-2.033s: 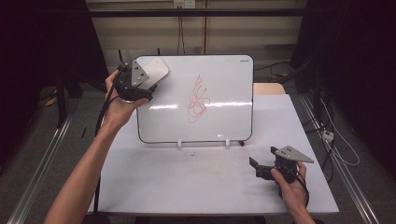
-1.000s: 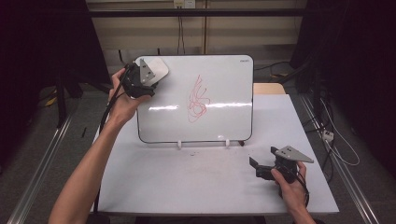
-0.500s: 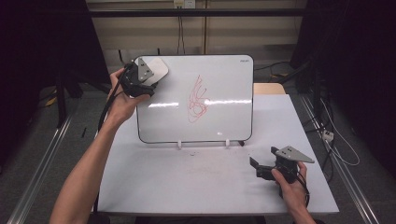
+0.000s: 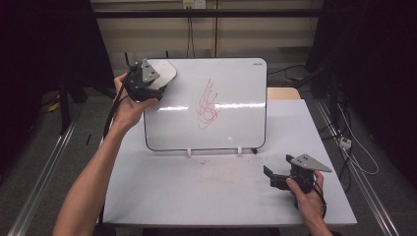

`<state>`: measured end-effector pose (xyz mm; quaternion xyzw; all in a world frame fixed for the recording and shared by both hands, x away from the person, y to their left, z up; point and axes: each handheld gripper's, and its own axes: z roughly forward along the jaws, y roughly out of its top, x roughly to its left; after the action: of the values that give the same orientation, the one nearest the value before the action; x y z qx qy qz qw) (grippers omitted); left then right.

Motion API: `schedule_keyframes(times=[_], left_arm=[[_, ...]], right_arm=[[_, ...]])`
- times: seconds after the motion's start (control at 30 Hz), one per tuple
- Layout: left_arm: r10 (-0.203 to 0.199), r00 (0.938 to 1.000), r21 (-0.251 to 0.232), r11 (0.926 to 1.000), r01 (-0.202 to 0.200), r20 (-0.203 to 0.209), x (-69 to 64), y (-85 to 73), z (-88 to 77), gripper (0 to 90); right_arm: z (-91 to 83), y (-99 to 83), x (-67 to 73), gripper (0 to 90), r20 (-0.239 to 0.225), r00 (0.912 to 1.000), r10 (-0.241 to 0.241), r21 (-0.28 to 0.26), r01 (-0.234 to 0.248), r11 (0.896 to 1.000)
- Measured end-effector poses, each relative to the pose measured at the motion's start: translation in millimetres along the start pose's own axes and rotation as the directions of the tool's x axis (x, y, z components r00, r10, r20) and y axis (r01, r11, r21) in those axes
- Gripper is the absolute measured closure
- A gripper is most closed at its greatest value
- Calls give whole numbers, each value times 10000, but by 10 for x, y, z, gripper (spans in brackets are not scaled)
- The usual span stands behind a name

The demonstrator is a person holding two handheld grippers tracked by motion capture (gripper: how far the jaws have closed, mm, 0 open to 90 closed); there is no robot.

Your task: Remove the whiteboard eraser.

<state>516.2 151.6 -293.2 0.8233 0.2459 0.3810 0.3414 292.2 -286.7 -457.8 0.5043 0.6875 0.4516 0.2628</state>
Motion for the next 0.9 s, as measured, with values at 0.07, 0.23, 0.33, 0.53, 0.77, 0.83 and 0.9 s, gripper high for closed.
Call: schedule_keyframes(times=[0.07,0.23,0.33,0.53,0.77,0.83,0.9], left_arm=[[-134,9999,-24,9999,134,48,7,-6,-4,311],[-699,9969,-286,9971,709,363,32,-30,-37,312],[-645,9972,-424,9969,661,383,20,-29,-78,311],[-903,9948,-936,9911,945,481,-25,-1,-182,311],[-1314,9907,-1304,9822,1349,348,-91,-22,-270,311],[-1374,9897,-1357,9806,1416,400,-107,-37,-303,311],[-1420,9890,-1380,9795,1465,417,-132,-59,-336,311]], right_arm=[[-1,0,1,46,-13,10000,0,4,0,10000],[-2,-2,-7,46,-1,10000,-12,-15,12,10000],[-1,-3,-8,46,-26,10000,5,-6,-5,10000],[-1,3,-3,46,-15,10000,48,-28,-49,10000],[-3,23,23,45,19,10000,87,-61,-87,9999],[7,25,34,46,15,10000,87,-18,-87,10000],[18,28,44,46,13,10000,28,-19,-28,10000]])
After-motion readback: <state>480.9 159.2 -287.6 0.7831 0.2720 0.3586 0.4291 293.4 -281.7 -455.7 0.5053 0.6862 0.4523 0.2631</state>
